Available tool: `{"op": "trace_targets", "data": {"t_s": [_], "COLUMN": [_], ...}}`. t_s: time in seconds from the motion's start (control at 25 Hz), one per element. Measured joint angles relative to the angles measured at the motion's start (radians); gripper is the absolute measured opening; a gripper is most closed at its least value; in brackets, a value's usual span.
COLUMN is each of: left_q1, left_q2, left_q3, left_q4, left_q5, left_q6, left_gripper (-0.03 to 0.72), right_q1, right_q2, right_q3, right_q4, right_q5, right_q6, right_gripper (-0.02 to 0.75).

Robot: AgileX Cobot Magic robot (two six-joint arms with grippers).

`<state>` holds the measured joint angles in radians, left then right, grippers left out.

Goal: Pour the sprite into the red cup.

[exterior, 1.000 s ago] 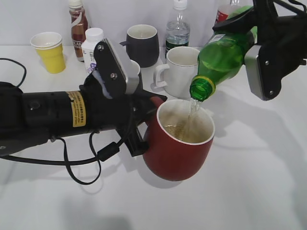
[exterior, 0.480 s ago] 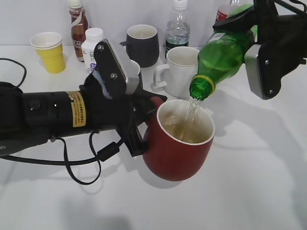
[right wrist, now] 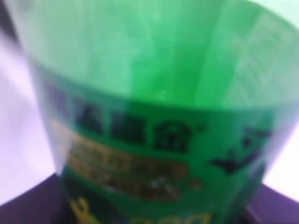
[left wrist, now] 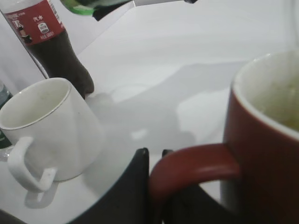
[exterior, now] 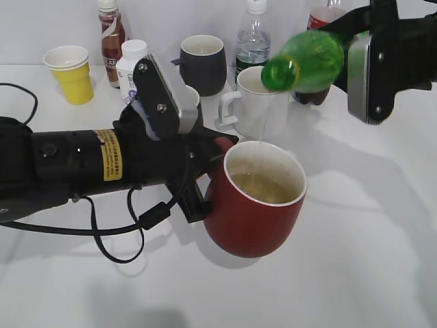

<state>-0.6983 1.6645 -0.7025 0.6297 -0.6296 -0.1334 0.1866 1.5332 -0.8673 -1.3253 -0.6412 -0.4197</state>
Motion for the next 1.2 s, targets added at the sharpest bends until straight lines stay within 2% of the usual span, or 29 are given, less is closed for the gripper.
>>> {"op": "trace_targets", "data": {"t_s": [0.16,0.4,0.52,0.64,0.92,1.08,1.2], "left_q1": [0.0,0.007,0.025,0.057,0.177,0.272,0.346], "left_q2": [-0.004,-0.061,-0.11,-0.169,-0.349,-0.427,-0.459], "left_q3": [0.0,0.0,0.011,0.035,0.083,0.086,0.086], "left_q4": [-0.013,-0.067,-0.105,-0.149,-0.181,-0.198,-0.241], "left_q5": [0.001,0.002,0.01,0.022,0.113,0.191,0.213], "left_q6": [0.0,0.0,0.0,0.0,0.0,0.0,0.001], "left_gripper": [0.05,0.05,0.05,0.05,0.05,0.05,0.05], "right_q1": [0.0,0.0,0.001,0.001,0.002,0.002,0.002], "right_q2": [0.0,0.0,0.0,0.0,0.0,-0.001,-0.001], "right_q3": [0.0,0.0,0.0,-0.001,-0.006,-0.012,-0.012], "right_q4": [0.0,0.025,0.155,0.334,0.633,0.78,0.847], "right_q5": [-0.01,-0.104,-0.168,-0.196,-0.246,-0.208,-0.111], "right_q6": [0.216,0.522,0.571,0.584,0.593,0.598,0.637], "right_gripper": [0.392,0.392,0.392,0.392,0.392,0.392,0.392]}}
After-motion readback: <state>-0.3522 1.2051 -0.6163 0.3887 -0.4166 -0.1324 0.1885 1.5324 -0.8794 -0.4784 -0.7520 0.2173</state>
